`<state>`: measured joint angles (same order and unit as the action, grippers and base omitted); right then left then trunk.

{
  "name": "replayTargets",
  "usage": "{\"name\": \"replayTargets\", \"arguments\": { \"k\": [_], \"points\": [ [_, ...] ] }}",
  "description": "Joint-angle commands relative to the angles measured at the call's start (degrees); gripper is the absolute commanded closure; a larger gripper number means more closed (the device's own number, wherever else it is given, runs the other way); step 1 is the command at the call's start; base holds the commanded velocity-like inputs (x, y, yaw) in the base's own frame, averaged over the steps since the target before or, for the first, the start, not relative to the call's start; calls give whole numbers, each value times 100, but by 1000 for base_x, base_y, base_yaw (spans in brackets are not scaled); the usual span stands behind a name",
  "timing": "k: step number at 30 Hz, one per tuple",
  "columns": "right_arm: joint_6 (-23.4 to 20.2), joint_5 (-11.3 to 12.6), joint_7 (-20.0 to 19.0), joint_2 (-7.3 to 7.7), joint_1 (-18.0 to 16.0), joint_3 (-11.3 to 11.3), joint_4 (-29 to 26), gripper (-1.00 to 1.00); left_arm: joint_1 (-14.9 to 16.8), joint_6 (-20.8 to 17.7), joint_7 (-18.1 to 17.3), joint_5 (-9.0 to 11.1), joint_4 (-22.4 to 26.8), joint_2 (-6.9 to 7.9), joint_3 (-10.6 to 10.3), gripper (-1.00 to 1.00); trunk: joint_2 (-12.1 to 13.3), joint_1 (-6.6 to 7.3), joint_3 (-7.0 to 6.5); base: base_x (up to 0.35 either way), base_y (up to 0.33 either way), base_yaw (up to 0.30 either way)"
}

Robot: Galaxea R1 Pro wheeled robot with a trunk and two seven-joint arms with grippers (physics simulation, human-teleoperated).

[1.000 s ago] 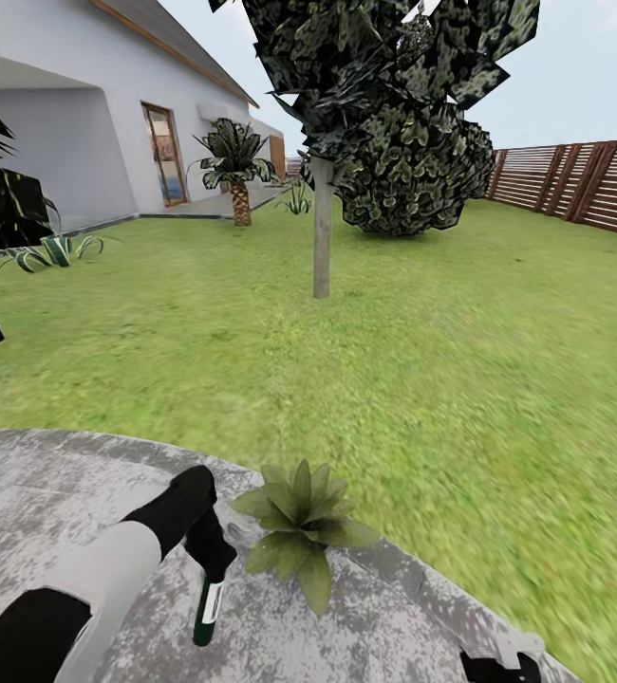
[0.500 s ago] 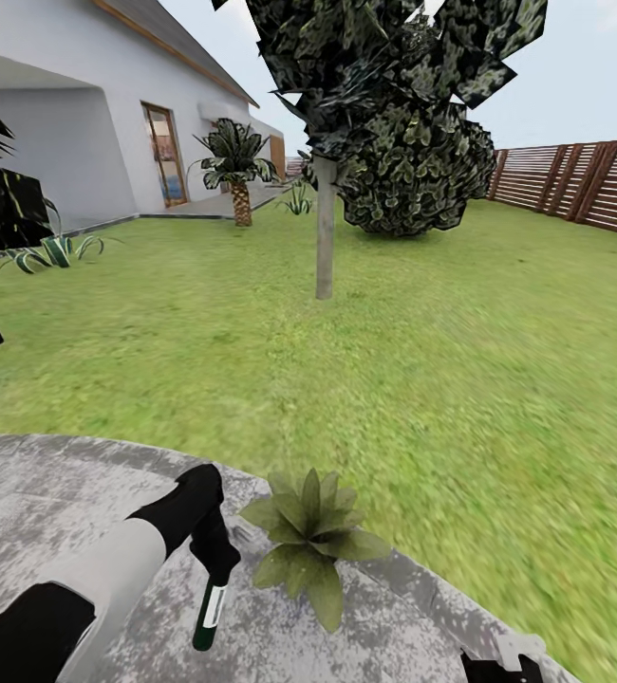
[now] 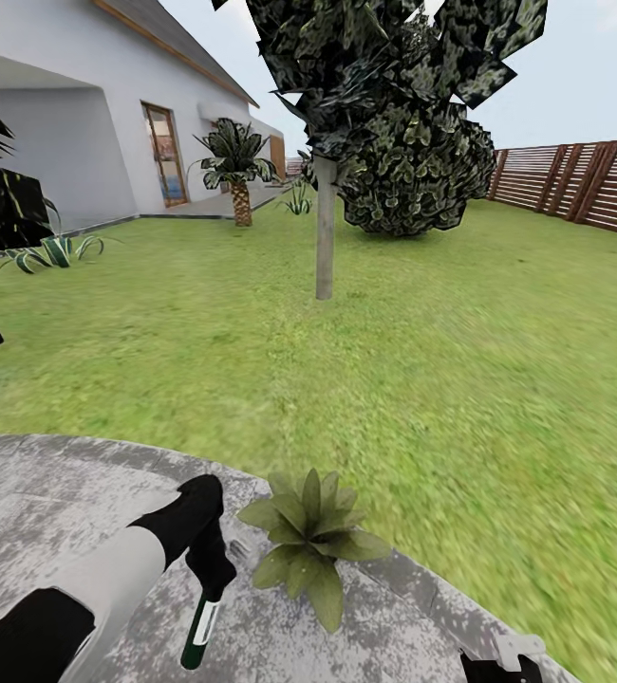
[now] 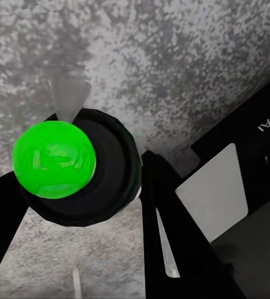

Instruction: Pick up the pesticide atomizer in the garden and spray insectifuge to fully cover both potted plants in the garden.

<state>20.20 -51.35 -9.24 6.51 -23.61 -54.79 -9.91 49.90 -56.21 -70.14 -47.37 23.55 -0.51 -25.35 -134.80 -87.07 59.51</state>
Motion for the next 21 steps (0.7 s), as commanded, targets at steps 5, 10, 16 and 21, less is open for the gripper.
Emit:
{"name": "replayTargets", "arguments": {
  "k": [5, 10, 16, 21],
  "points": [
    [12, -16, -43, 0, -3, -44, 2, -100, 2, -33, -32, -68, -325, 8, -21, 100, -2, 1, 5, 0, 0, 0],
    [12, -21, -43, -3, -3, -42, 5, -100, 0, -31, -28, -74, -389, -18, -41, 100, -2, 1, 5, 0, 0, 0],
    [11, -24, -43, -8, -3, -43, 6, -100, -109, -37, -50, -79, -387, -58, -351, 100, -2, 1, 5, 0, 0, 0],
    [11, -25, -43, -9, -3, -41, 6, -100, -183, -31, -24, -76, -409, 8, -387, 100, -2, 1, 5, 0, 0, 0]
  ]
}}
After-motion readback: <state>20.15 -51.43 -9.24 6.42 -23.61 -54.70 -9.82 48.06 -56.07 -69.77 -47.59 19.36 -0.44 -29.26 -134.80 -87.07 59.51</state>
